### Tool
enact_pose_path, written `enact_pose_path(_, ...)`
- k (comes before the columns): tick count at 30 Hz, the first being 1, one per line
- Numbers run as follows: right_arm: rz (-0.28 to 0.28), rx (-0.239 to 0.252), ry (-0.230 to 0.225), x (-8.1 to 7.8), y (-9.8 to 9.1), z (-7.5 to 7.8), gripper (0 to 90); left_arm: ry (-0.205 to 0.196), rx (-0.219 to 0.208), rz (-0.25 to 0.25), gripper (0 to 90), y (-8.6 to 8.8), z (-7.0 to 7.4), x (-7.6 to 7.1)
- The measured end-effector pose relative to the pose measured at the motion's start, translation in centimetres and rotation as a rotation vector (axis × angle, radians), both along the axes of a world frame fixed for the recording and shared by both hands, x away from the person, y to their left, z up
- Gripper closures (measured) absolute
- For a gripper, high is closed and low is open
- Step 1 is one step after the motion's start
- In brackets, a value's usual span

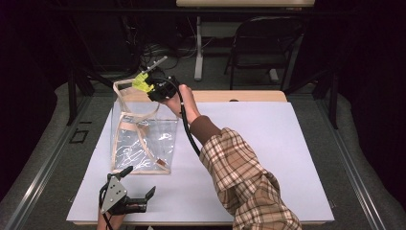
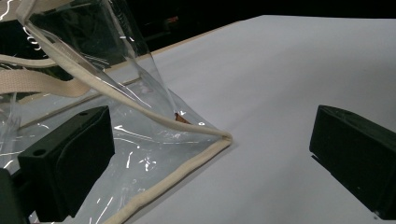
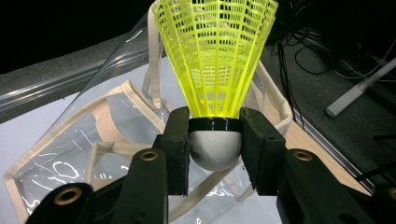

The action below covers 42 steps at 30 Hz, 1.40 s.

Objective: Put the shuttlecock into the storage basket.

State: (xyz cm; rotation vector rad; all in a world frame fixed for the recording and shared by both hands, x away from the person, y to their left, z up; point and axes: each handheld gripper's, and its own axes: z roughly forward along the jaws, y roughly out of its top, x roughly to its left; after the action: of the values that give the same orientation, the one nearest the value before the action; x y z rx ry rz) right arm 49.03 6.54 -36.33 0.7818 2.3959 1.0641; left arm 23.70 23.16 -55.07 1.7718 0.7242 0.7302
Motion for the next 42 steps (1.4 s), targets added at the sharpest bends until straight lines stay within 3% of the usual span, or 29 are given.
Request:
enact_pose_path(25,-0.024,-0.019,0.007,0.6,0.7,-0.7,63.5,-0.001,-0.003,0.0,0.0,0.0,0.0,0.0)
enact_pose_path(34,-0.045,0.015,0.012,0.4,0.1,-0.1,38.1,0.0,-0.003,-0.001,0.0,0.0,0.0,0.0)
enact_pose_path(42,-0.029,0.049,0.02,-0.1,-1.7,0.4,15.6,-0.002,0.001,0.0,0.0,0.0,0.0,0.0)
